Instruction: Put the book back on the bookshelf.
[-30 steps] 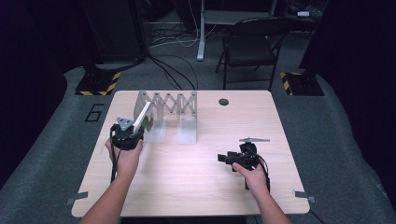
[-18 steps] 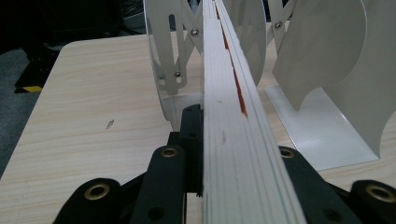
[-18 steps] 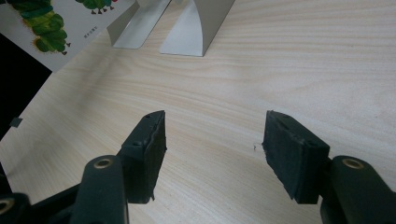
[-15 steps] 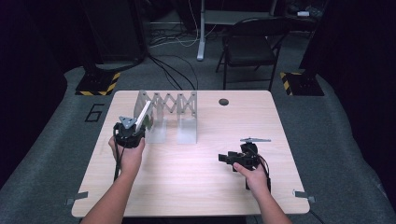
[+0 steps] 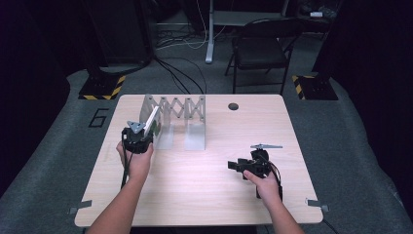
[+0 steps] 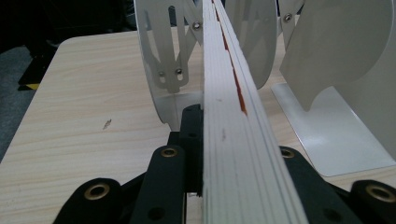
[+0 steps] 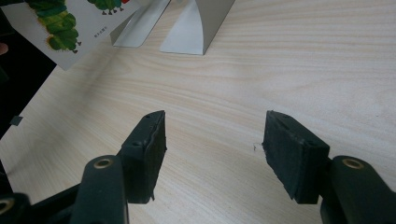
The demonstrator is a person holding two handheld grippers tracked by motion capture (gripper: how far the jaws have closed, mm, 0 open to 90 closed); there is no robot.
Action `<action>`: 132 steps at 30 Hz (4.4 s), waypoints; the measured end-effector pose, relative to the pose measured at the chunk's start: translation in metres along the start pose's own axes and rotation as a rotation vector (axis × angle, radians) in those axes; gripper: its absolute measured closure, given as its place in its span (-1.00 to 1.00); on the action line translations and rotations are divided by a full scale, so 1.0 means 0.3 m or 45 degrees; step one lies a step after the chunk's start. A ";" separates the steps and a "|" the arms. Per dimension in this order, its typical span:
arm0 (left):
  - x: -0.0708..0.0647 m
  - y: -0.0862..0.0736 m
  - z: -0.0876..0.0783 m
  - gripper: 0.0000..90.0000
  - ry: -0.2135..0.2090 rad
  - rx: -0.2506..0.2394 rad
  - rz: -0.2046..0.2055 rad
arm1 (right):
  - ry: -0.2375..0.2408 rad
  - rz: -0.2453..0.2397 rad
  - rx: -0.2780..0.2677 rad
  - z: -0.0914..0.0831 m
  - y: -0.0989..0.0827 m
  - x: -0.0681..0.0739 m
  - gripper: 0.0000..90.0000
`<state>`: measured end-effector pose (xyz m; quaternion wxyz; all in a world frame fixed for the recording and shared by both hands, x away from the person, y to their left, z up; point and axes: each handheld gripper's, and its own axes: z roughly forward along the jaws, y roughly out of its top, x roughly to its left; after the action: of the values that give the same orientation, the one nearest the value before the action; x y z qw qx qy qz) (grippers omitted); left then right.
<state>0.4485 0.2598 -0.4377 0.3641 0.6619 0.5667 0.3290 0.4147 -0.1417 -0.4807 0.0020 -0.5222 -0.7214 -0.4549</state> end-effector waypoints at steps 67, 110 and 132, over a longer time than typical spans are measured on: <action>-0.016 -0.020 0.077 0.19 0.060 0.073 -0.038 | -0.014 -0.035 0.050 0.020 -0.008 0.013 -0.14; 0.038 -0.068 -0.174 0.07 -0.150 -0.019 -0.068 | -0.036 -0.069 0.083 0.036 -0.014 0.016 -0.15; 0.099 -0.238 -0.248 0.03 -0.167 0.021 -0.024 | -0.044 -0.076 0.091 0.038 -0.017 0.019 -0.15</action>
<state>0.3531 0.3041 -0.4594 0.3981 0.6796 0.5505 0.2766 0.4136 -0.1300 -0.4879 -0.0053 -0.5080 -0.7524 -0.4194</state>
